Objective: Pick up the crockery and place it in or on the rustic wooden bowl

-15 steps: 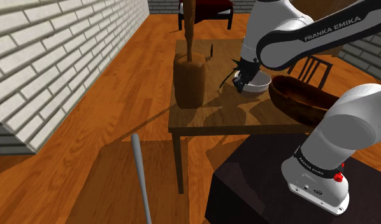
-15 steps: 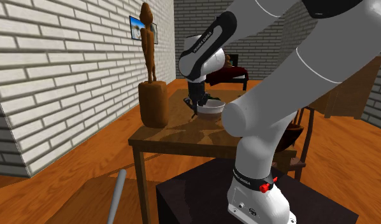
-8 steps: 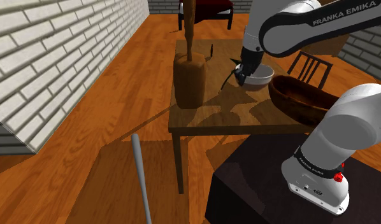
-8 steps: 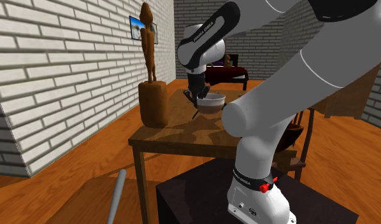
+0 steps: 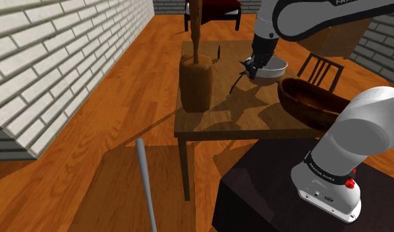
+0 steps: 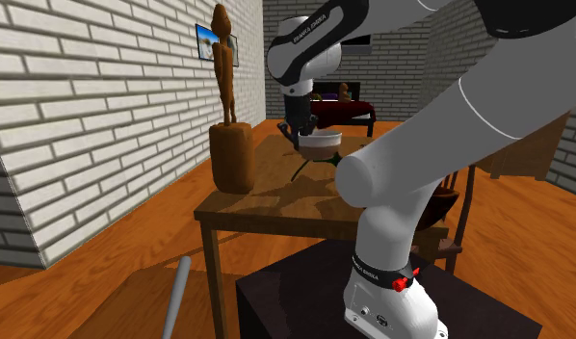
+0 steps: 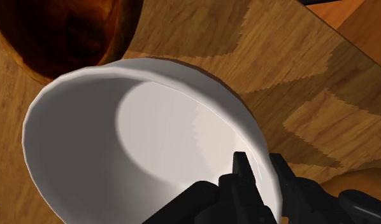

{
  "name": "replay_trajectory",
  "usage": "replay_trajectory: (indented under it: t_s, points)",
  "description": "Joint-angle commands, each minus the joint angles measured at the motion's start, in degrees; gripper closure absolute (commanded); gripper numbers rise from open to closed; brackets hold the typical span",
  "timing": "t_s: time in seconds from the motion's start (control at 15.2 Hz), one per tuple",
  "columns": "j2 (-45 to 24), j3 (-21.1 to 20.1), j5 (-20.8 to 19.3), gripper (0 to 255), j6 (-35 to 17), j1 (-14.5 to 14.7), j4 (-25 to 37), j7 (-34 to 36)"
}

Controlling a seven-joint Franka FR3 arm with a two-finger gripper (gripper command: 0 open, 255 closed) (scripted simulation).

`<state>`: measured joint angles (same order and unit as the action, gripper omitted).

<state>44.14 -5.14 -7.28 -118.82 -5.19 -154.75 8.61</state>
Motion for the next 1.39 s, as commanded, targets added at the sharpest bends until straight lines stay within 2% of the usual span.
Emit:
replay_trajectory:
  t_s: [0.0, 0.79, 1.32]
  points:
    - [0.3, 0.0, 0.1, 255, 1.7, 0.1, 1.4, -0.2]
    - [0.8, 0.3, 0.5, 255, 10.9, 0.1, 10.2, -1.6]
    - [18.6, 7.1, -3.4, 255, 19.7, -2.3, 2.3, -9.5]
